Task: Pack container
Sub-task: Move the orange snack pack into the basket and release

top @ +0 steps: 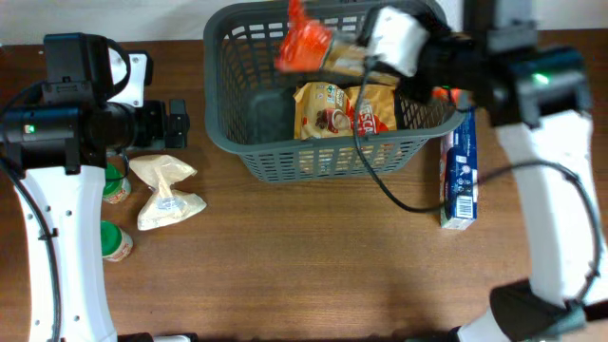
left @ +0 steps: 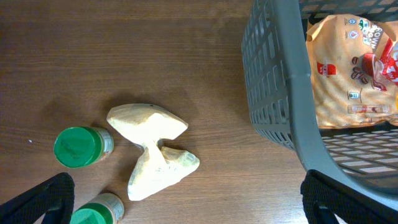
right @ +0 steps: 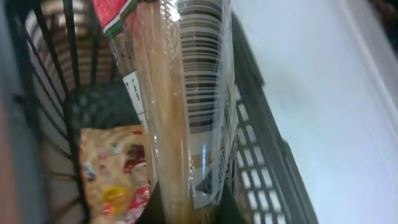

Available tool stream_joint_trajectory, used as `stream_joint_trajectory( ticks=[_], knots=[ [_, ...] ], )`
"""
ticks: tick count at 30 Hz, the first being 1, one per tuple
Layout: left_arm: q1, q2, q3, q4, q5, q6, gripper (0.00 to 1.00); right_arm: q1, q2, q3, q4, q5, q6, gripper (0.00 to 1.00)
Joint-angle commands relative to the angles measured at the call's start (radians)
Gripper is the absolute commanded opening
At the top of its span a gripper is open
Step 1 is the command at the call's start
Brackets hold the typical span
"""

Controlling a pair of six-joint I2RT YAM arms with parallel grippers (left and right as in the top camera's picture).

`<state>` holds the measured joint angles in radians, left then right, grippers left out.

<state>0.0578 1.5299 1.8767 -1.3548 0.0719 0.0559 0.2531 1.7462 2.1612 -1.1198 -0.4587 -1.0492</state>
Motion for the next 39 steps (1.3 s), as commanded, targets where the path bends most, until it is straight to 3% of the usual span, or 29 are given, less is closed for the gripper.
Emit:
stream_joint_trajectory(
  ticks=[1,8,17,18,20,21,25,33,36,39],
  knots=[
    [0.004,0.000,-0.003,0.000,0.007,0.009,0.99,0.026,0.062,0.021,0.072,-0.052,-0.177,0.04],
    [0.004,0.000,-0.003,0.000,0.007,0.009,0.99,0.042,0.254,0.021,0.168,-0.098,-0.161,0.04],
    [0.004,0.000,-0.003,0.000,0.007,0.009,0.99,0.042,0.472,0.021,0.285,-0.079,0.116,0.04],
    [0.004,0.000,-0.003,0.000,0.007,0.009,0.99,0.041,0.483,0.021,0.285,-0.079,0.141,0.12],
    [0.004,0.000,-0.003,0.000,0.007,0.009,0.99,0.041,0.486,0.021,0.285,-0.077,0.192,0.40],
    [0.004,0.000,-0.003,0.000,0.007,0.009,0.99,0.041,0.478,0.024,0.287,-0.056,0.254,0.99],
    [0.004,0.000,-0.003,0.000,0.007,0.009,0.99,0.039,0.404,0.061,0.261,-0.003,0.421,0.99],
    [0.004,0.000,-0.003,0.000,0.007,0.009,0.99,0.034,0.101,0.211,0.022,0.014,0.481,0.99],
    [0.004,0.000,-0.003,0.000,0.007,0.009,0.99,0.007,-0.017,0.217,-0.008,0.149,0.483,0.99],
    [0.004,0.000,-0.003,0.000,0.007,0.009,0.99,-0.065,-0.114,0.217,-0.011,0.356,0.617,0.98]
  ],
)
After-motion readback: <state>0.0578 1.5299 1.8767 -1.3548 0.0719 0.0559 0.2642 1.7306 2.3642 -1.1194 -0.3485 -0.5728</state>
